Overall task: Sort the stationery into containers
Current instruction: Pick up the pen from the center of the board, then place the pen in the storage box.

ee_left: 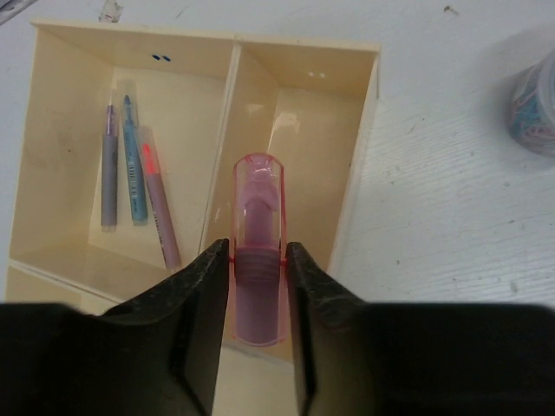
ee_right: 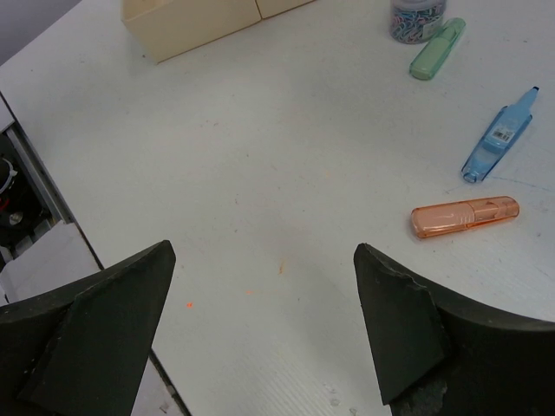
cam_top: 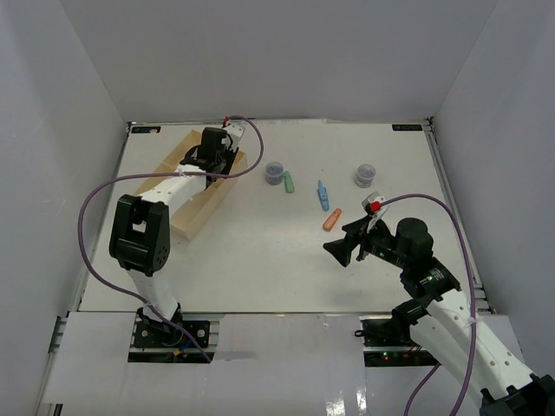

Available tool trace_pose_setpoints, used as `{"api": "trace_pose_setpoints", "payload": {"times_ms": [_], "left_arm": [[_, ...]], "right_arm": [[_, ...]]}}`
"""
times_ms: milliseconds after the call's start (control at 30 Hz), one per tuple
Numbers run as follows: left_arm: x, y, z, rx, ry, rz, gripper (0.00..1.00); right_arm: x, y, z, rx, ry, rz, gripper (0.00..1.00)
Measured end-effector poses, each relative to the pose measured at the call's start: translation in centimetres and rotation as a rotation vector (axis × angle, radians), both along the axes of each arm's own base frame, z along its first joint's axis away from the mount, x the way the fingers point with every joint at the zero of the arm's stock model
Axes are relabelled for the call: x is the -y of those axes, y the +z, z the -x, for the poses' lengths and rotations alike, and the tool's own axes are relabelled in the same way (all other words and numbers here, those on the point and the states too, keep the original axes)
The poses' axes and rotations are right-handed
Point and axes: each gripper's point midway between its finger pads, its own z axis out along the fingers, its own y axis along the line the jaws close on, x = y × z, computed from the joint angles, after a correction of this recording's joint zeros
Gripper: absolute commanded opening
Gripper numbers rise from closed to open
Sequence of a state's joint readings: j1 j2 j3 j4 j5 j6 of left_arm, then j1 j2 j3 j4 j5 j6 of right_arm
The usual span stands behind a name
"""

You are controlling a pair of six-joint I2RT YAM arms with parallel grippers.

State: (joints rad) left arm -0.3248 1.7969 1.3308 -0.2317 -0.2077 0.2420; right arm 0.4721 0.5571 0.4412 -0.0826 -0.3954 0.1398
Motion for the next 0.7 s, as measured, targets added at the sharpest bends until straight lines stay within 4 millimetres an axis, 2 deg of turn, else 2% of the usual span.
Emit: {"api": "trace_pose_setpoints", "payload": {"times_ms": [167,200,267,433,567,633,700], "left_arm": [[-0.6,-2.2,-0.7,-0.046,-0.024,-0.026,0.63],[-0.6,-2.2,-0.9,-0.045,-0.025,-0.025,0.70],[-0.5,-1.8,-1.3,-0.036,-0.028,-0.018,0.75],[0.6,0.9,-2.4,0.003,-0.007,0.060,0.93],[2.2,3.9,-1.6,0.044,0.080,0.203,0.98],[4.1,5.8,-0.5,0.074,0.131,0.286,0.98],[7.3,7.5,1.3,0.098,0.153,0.379,0.98]], "right_arm": [[0.0,0.2,0.1,0.007,0.001,-0.002,0.90],[0.0,0.2,0.1,0.007,0.001,-0.003,0.90],[0.1,0.1,0.1,0.004,0.000,0.000,0.90],[0.1,-0.2,0.2,-0.010,0.000,0.006,0.90],[0.1,-0.3,0.2,-0.012,0.000,0.008,0.90],[0.1,-0.4,0.2,-0.016,0.000,0.010,0.90],[0.1,-0.5,0.2,-0.021,0.000,0.012,0.90]]}}
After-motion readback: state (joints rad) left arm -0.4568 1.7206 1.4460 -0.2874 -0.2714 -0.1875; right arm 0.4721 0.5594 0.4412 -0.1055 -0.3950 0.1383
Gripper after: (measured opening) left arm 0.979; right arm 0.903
